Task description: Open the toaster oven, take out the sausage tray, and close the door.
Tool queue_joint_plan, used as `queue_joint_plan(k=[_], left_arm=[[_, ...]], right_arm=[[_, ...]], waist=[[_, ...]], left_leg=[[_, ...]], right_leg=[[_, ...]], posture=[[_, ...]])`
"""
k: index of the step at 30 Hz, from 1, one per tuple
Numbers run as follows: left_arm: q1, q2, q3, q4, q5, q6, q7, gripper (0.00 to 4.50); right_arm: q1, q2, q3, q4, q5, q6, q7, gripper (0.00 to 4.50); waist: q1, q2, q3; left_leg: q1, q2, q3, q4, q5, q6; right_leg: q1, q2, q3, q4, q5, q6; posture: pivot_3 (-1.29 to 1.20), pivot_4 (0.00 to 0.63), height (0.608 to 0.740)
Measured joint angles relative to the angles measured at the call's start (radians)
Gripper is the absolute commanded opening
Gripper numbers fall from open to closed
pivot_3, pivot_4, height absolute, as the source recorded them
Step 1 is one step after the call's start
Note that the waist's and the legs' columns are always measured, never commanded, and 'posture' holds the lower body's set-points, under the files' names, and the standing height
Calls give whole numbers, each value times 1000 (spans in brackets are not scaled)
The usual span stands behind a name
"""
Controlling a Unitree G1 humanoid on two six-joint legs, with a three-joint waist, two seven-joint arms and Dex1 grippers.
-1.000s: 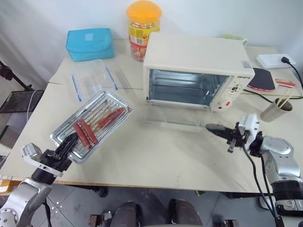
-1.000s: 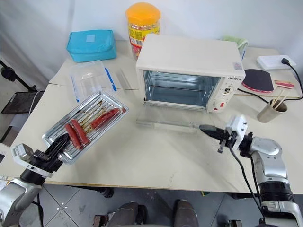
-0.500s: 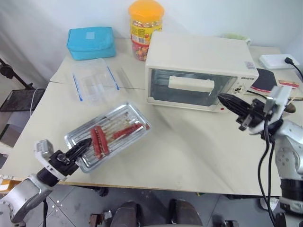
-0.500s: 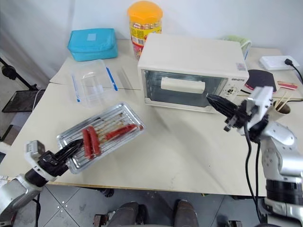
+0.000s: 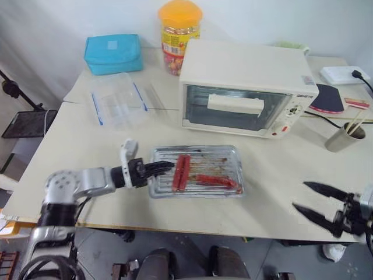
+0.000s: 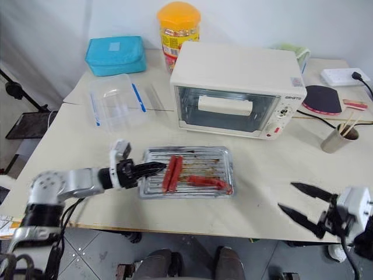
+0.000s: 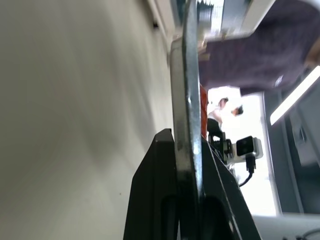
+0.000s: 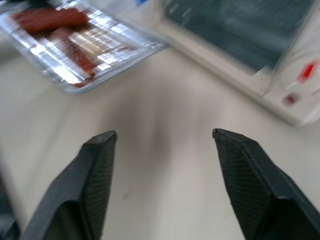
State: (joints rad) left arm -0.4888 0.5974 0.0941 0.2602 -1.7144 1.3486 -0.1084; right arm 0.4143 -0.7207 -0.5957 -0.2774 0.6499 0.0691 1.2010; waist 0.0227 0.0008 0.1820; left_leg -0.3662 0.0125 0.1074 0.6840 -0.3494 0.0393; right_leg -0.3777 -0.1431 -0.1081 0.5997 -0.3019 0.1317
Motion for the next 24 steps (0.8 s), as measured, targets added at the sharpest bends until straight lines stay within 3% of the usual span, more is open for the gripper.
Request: queue_joint_plan(k=[1, 5, 14, 19, 24], left_arm=[[-105, -38, -72, 64, 123, 13, -65, 0], [-220, -101, -157, 158, 324, 29, -189, 0], [-328, -235, -178, 265, 616, -4, -338, 0], [-323, -274, -137, 265, 702, 4, -344, 1414], [-273, -242, -104, 182, 729, 48, -376, 2871]], right_arm=[[47, 27, -4, -63, 5, -1, 3, 4454], [85, 42, -17, -153, 32, 0, -20, 4454], [154, 61, -39, -192, 44, 7, -44, 4454], [155, 62, -39, -192, 43, 7, -55, 4500], [134, 60, -35, -190, 42, 9, -56, 4500]], waist=[[3, 0, 0], [1, 0, 0], [20, 1, -1], [28, 1, -1], [15, 1, -1]], left_leg=[[-1, 0, 0, 0, 1, -1], [-1, 0, 1, 0, 0, -2], [-1, 1, 0, 0, 1, -3], [-1, 1, 0, 0, 1, -2], [-2, 2, -1, -1, 1, -2]], right_leg=[[0, 2, 1, -1, 0, 0], [-1, 4, 2, -2, 0, 0], [0, 3, 2, -4, 1, 1], [0, 1, 2, -4, 1, 2], [-1, 2, 1, -4, 1, 2]], posture=[[0, 150, 740], [0, 150, 740], [0, 150, 740], [0, 150, 740], [0, 150, 740]])
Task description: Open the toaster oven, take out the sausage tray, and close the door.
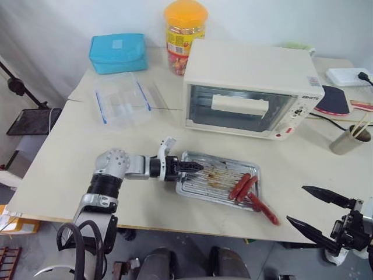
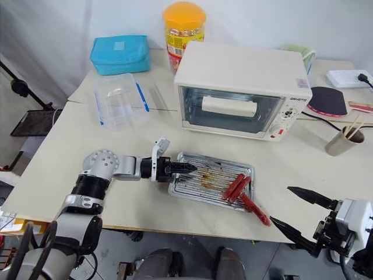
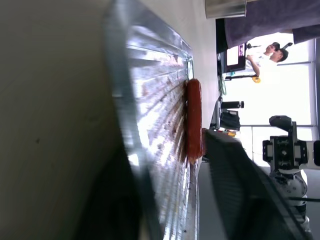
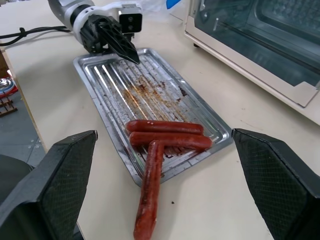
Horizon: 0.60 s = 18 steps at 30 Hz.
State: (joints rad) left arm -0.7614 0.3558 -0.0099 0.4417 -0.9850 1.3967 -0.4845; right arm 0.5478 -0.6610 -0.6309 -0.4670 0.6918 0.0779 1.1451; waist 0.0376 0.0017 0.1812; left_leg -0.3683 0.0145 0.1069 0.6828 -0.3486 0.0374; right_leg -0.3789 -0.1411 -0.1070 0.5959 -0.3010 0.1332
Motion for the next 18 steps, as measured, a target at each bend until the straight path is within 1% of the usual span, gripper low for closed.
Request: queue_joint_plan(k=[2, 3, 6, 8, 10, 11, 13, 17, 18], left_arm=[[31, 57, -8, -70, 12, -1, -41, 3371], [58, 108, -20, -134, 31, -16, -82, 3684], [151, 216, -60, -273, 98, -158, -222, 4484], [265, 316, -97, -379, 213, -415, -389, 4484], [369, 391, -98, -414, 322, -673, -542, 4484], [417, 413, -83, -417, 360, -790, -606, 4484], [469, 415, -38, -409, 406, -967, -672, 4484], [498, 405, 48, -352, 491, -1287, -740, 4484], [498, 406, 59, -341, 504, -1325, -747, 4484]], right_arm=[[-20, -5, 3, 4, 0, 4, 1, 4500], [-26, -8, 8, 9, 0, 10, 4, 4500], [-46, -18, 23, 23, 0, 16, 14, 4500], [-68, -27, 37, 27, 5, 29, 21, 4500], [-76, -31, 40, 29, 19, 42, 23, 4500], [-84, -34, 43, 29, 26, 55, 24, 4500], [-103, -36, 51, 28, 46, 75, 25, 4500], [-122, -46, 74, 0, 78, 106, 34, 4500], [-123, -51, 74, -4, 84, 111, 37, 4500]], waist=[[-13, 0, 0], [-17, 0, 0], [-22, 1, 0], [-28, 1, -1], [-29, 1, -1], [-29, 1, -1], [-19, 1, 0], [-7, 1, 0], [-8, 1, 0]], left_leg=[[0, 1, 0, 0, 0, 0], [1, 1, 1, 0, 0, 0], [2, 2, 1, 0, 0, -1], [2, 2, 2, -1, -1, -3], [0, 2, 3, -1, -1, -4], [-2, 2, 4, -1, -1, -4], [-4, 1, 4, -1, -1, -3], [-4, 1, 4, -1, -2, -1], [-4, 1, 4, -1, -2, 0]], right_leg=[[0, 1, 0, 0, 0, 0], [0, 1, 0, 1, 0, 0], [0, 1, 1, 1, -1, -1], [-1, 0, 2, 1, -1, -2], [-6, -2, 2, 0, -2, -4], [-9, -5, 2, 1, -2, -4], [-11, -9, 2, 2, -2, -4], [-11, -11, 2, 2, -2, -4], [-11, -10, 2, 2, -2, -4]], posture=[[0, 150, 740], [0, 150, 740], [0, 150, 740], [0, 150, 740], [0, 150, 740], [0, 150, 740], [0, 150, 740], [0, 150, 740], [0, 150, 740]])
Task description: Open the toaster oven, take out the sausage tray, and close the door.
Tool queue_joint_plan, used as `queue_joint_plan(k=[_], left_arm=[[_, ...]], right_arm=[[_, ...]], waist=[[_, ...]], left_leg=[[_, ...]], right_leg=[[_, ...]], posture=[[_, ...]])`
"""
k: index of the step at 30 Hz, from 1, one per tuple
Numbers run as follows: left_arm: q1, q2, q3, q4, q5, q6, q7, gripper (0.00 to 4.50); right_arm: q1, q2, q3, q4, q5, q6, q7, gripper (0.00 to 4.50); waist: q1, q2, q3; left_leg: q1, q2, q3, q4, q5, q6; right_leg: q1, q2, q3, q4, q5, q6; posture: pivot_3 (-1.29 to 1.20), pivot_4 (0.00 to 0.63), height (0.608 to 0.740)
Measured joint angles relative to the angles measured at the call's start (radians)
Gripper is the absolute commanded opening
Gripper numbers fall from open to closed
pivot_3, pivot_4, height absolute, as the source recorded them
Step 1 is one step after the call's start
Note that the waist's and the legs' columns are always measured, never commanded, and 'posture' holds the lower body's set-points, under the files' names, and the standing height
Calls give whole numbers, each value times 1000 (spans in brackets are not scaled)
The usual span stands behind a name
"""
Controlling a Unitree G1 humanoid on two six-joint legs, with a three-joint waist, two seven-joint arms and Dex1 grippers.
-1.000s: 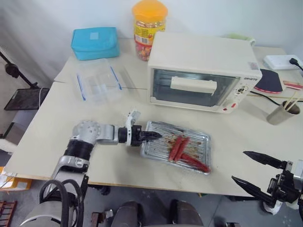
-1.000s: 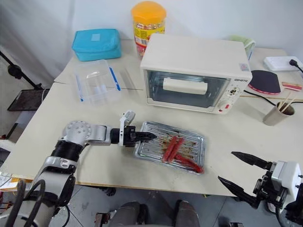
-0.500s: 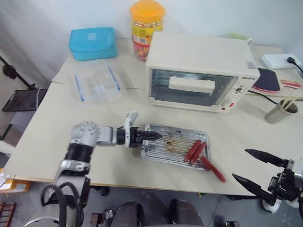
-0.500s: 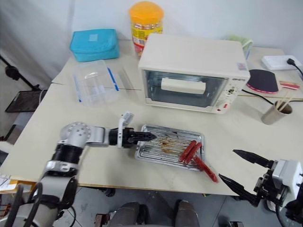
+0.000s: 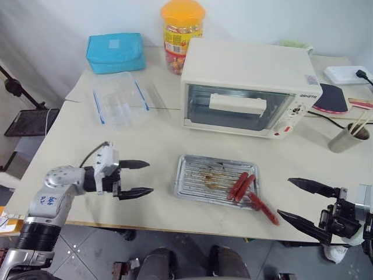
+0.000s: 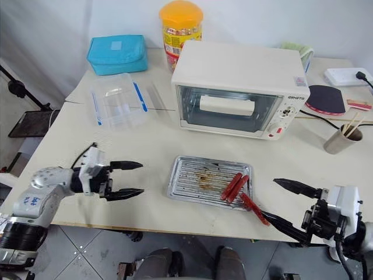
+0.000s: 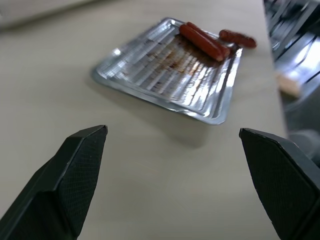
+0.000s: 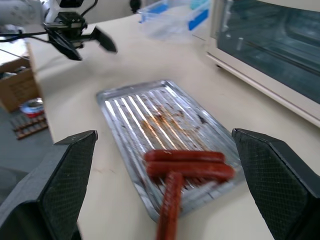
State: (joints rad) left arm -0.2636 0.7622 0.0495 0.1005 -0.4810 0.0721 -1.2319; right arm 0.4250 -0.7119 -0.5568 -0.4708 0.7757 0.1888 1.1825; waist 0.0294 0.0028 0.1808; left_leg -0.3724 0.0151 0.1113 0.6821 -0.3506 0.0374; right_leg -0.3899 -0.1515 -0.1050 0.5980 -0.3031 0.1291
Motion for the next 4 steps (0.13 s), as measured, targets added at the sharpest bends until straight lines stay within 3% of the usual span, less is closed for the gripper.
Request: queue_joint_plan(k=[4], left_arm=[[-4, 21, 31, 49, 30, -122, -55, 4484]], right_arm=[[-13, -33, -4, -1, 17, 17, 28, 4500]], waist=[[-5, 0, 0]], left_leg=[[0, 0, 3, 0, -1, 3]], right_leg=[[-1, 4, -2, 6, 0, 1]], posture=[[0, 150, 740]])
